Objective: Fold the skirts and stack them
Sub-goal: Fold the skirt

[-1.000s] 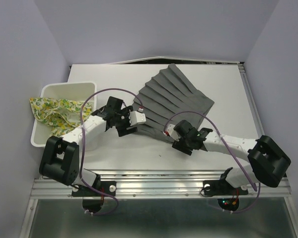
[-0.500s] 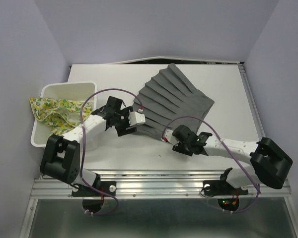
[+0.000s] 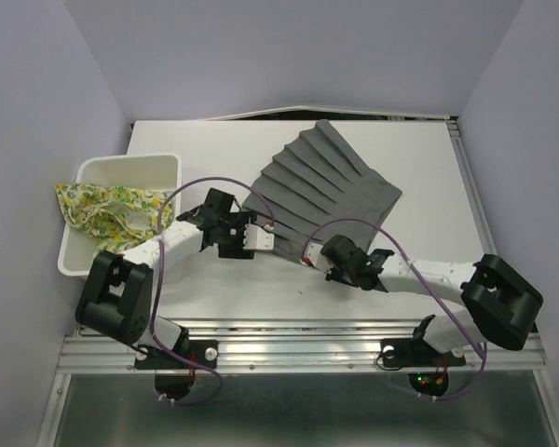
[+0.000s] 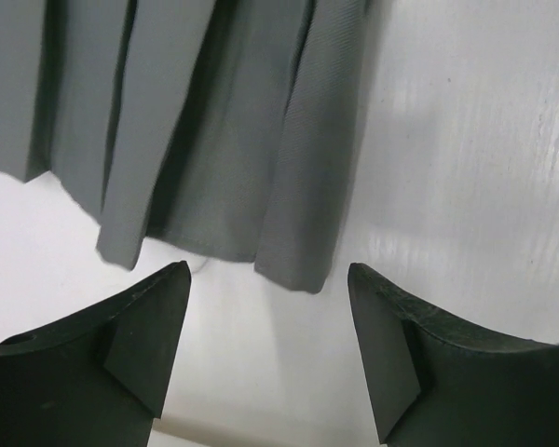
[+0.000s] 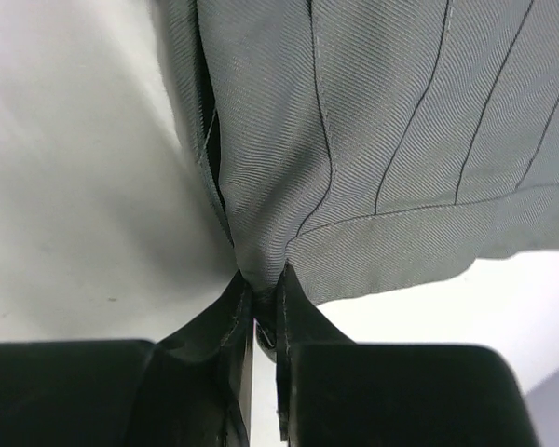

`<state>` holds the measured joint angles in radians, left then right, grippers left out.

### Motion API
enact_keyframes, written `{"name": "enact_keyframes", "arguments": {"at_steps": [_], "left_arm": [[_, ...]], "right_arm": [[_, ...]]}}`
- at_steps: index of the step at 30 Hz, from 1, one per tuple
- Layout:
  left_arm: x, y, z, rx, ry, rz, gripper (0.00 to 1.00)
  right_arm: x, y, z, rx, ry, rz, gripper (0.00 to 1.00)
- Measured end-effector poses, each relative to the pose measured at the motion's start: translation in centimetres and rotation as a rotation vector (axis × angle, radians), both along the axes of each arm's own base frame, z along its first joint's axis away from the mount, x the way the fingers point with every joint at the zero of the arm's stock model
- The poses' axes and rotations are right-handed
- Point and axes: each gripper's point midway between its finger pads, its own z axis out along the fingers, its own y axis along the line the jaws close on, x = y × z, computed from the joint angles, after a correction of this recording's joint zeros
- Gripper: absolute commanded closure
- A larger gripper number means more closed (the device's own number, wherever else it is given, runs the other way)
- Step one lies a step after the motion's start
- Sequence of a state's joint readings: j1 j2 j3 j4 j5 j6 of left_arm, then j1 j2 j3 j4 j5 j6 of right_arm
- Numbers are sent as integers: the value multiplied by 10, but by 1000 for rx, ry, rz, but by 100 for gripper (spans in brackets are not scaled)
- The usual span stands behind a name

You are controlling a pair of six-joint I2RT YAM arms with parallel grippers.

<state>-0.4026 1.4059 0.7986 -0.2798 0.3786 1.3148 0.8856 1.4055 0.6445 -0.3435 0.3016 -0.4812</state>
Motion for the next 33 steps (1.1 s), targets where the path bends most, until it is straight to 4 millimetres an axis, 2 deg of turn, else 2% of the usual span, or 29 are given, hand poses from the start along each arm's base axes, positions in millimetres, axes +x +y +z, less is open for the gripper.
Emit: {"name": "enact_keyframes", "arguments": {"at_steps": [3,6,9,10,11,12,13,14,15,18,24,30,32,33], "left_arm": [[0,-7,-19,30,30,-32,27],[-2,-10,-35,48,73,-41,39],[11,-15,-34,42,56,-32,65],[14,-16,-36,43,61,-28,69],[16,-17,-37,43,70,-19,80],[16,-17,-38,44,74,-15,80],[15,-16,-38,43,81,-11,93],[14,-14,-37,44,86,-3,100],[13,-13,-35,43,89,0,100],[7,-8,-12,20,72,25,100],[-9,-1,62,-91,-22,72,100],[-25,2,107,-149,-27,112,100],[-26,2,125,-173,-48,127,100],[-23,1,141,-196,-74,139,100]], "right_arm": [[-4,3,5,39,9,-9,99],[-6,5,11,70,10,-15,99],[-8,6,15,90,14,-21,99],[-8,7,16,94,16,-23,99],[-9,7,16,96,22,-24,99],[-10,7,17,98,24,-22,99],[-11,8,18,101,34,-21,99],[-12,10,19,105,41,-20,99],[-13,12,20,114,53,-14,99],[-18,18,24,138,84,6,99],[-40,42,39,230,217,89,99],[-59,69,79,337,347,168,99],[-62,79,97,391,378,180,99],[-63,82,103,411,389,185,99]]}}
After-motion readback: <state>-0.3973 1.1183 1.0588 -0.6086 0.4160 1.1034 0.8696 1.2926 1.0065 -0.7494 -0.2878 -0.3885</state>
